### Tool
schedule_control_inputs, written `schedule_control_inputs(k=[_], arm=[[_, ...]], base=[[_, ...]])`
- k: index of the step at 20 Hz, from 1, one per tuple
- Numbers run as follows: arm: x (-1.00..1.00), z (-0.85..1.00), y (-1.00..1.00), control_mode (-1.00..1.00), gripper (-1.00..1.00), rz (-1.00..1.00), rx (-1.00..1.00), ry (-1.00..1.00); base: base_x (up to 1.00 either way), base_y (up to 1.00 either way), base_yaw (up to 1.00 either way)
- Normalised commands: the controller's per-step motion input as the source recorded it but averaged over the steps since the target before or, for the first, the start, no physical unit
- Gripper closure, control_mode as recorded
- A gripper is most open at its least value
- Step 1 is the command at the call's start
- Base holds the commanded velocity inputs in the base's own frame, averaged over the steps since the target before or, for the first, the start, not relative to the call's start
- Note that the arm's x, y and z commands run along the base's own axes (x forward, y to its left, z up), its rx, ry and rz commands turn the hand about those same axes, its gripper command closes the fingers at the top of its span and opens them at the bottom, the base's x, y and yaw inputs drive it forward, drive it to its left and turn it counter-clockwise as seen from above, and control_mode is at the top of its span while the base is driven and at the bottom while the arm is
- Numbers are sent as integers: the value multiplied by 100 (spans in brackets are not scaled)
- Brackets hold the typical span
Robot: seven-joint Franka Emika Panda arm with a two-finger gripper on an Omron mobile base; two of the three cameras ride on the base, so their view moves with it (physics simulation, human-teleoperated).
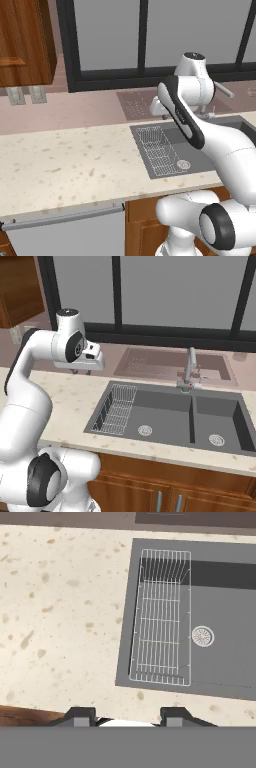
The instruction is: Place the tupperware in the left basin and the glass cup in the right basin of the sink.
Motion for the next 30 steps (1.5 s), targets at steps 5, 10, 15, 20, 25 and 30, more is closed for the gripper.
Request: schedule_control_inputs(k=[5, 10, 15, 20, 25, 30], arm=[[0, 0, 0, 100, -100, 0, 0, 0], [0, 0, 0, 100, -100, 0, 0, 0], [0, 0, 0, 100, -100, 0, 0, 0], [0, 0, 0, 100, -100, 0, 0, 0], [0, 0, 0, 100, -100, 0, 0, 0], [0, 0, 0, 100, -100, 0, 0, 0]], base=[[0, 0, 0], [0, 0, 0], [-2, 0, 0], [-38, -5, 0], [-59, -14, 0], [-50, -25, 0]])
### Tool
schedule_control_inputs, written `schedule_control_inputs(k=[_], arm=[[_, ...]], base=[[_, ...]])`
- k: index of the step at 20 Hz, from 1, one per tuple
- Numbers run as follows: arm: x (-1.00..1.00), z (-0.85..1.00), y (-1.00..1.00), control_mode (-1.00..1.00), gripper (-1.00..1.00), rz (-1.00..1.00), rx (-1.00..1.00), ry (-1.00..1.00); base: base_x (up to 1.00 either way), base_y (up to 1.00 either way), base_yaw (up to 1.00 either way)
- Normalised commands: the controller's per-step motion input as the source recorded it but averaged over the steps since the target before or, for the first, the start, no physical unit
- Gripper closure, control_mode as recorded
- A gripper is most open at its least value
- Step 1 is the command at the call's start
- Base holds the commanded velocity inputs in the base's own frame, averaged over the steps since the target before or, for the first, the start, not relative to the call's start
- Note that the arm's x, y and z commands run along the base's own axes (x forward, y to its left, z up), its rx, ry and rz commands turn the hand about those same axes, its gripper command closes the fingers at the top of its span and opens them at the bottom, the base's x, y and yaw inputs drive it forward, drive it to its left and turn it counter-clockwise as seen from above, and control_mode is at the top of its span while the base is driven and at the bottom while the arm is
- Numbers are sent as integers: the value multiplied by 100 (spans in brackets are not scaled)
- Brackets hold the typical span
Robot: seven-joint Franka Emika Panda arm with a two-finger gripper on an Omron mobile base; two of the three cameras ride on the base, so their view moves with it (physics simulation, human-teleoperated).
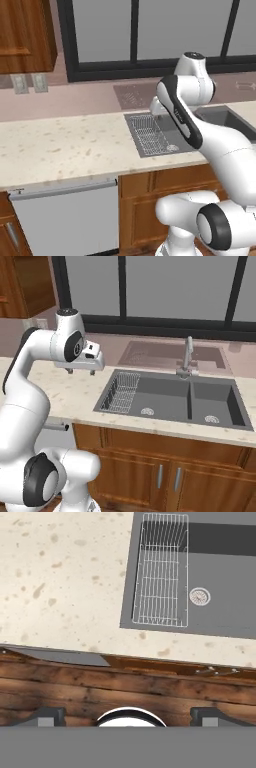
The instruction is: Place the tupperware in the left basin and the glass cup in the right basin of the sink.
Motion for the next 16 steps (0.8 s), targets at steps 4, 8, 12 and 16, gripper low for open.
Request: schedule_control_inputs(k=[4, 8, 12, 16], arm=[[0, 0, 0, 100, -100, 0, 0, 0], [0, 0, 0, 100, -100, 0, 0, 0], [0, 0, 0, 100, -100, 0, 0, 0], [0, 0, 0, 100, -100, 0, 0, 0]], base=[[-13, -63, 0], [0, -79, 0], [0, -77, 0], [0, -77, 0]])
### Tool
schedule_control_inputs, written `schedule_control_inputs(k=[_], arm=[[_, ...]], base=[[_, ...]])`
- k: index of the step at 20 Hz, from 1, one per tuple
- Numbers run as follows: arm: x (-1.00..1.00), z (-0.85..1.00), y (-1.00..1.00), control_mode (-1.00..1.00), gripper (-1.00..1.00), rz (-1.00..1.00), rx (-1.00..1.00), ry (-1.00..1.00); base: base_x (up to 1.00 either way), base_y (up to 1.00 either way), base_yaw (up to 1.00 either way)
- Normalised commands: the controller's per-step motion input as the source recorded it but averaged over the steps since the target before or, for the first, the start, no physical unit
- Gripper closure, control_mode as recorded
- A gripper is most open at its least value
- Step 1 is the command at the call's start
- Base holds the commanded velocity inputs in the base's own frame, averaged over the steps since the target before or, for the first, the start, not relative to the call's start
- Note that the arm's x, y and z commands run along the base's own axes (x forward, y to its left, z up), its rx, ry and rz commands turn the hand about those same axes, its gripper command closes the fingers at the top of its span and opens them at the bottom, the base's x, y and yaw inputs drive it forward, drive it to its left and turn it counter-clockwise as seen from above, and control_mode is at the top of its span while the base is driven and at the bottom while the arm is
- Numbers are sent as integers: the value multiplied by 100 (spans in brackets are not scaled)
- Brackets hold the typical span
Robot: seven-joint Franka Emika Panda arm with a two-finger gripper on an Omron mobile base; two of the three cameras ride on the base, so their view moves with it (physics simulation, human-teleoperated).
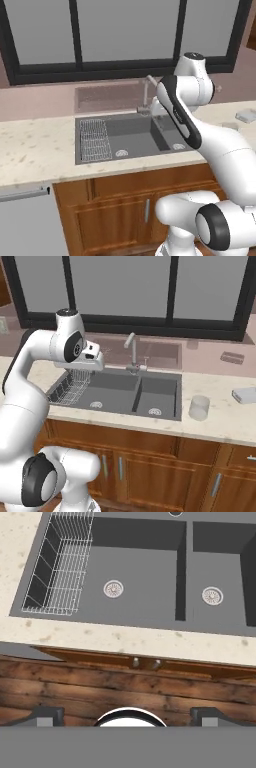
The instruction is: Place the tupperware in the left basin and the glass cup in the right basin of the sink.
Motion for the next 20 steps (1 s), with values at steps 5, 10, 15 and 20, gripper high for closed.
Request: schedule_control_inputs(k=[5, 10, 15, 20], arm=[[0, 0, 0, 100, -100, 0, 0, 0], [0, 0, 0, 100, -100, 0, 0, 0], [0, 0, 0, 100, -100, 0, 0, 0], [0, 0, 0, 100, -100, 0, 0, 0]], base=[[3, -76, 0], [3, -68, 0], [15, -44, 0], [37, -16, 0]])
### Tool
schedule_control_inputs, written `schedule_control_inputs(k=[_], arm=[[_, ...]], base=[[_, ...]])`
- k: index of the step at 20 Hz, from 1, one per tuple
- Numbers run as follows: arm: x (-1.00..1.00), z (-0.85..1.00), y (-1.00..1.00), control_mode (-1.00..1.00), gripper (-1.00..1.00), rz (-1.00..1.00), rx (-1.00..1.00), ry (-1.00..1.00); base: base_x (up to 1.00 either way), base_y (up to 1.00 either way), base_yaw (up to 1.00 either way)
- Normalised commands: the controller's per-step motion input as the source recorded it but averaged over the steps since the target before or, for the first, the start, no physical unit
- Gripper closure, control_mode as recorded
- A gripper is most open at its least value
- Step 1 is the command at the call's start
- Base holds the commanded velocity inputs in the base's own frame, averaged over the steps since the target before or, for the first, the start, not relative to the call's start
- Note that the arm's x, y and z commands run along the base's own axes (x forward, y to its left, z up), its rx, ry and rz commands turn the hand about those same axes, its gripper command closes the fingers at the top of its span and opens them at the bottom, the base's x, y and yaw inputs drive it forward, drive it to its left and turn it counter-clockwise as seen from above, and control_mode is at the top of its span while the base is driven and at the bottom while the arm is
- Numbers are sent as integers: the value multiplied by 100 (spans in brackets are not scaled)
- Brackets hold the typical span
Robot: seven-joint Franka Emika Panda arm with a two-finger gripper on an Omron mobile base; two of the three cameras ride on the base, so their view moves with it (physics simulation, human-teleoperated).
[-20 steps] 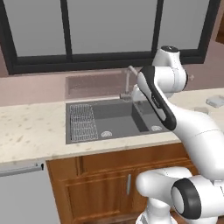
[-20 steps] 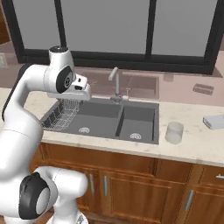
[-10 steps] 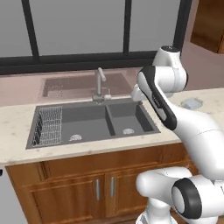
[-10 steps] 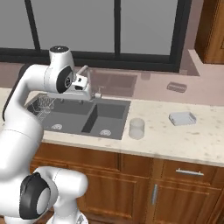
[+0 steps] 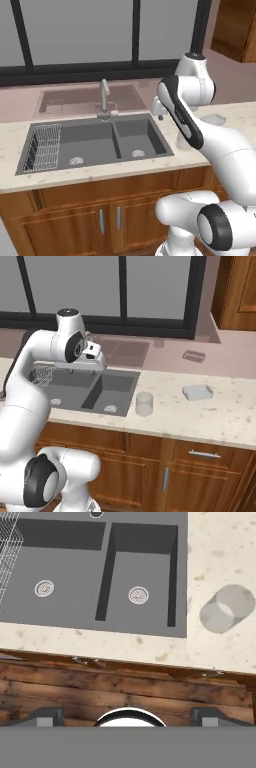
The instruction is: Place the tupperware in the left basin and the glass cup in the right basin of the sink.
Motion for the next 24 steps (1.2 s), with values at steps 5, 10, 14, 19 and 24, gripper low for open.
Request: schedule_control_inputs(k=[5, 10, 14, 19, 24], arm=[[0, 0, 0, 100, -100, 0, 0, 0], [0, 0, 0, 100, -100, 0, 0, 0], [0, 0, 0, 100, -100, 0, 0, 0], [0, 0, 0, 100, -100, 0, 0, 0], [0, 0, 0, 100, -100, 0, 0, 0]], base=[[61, -11, 0], [50, -20, 0], [36, -24, 0], [0, -1, 0], [0, 0, 0]])
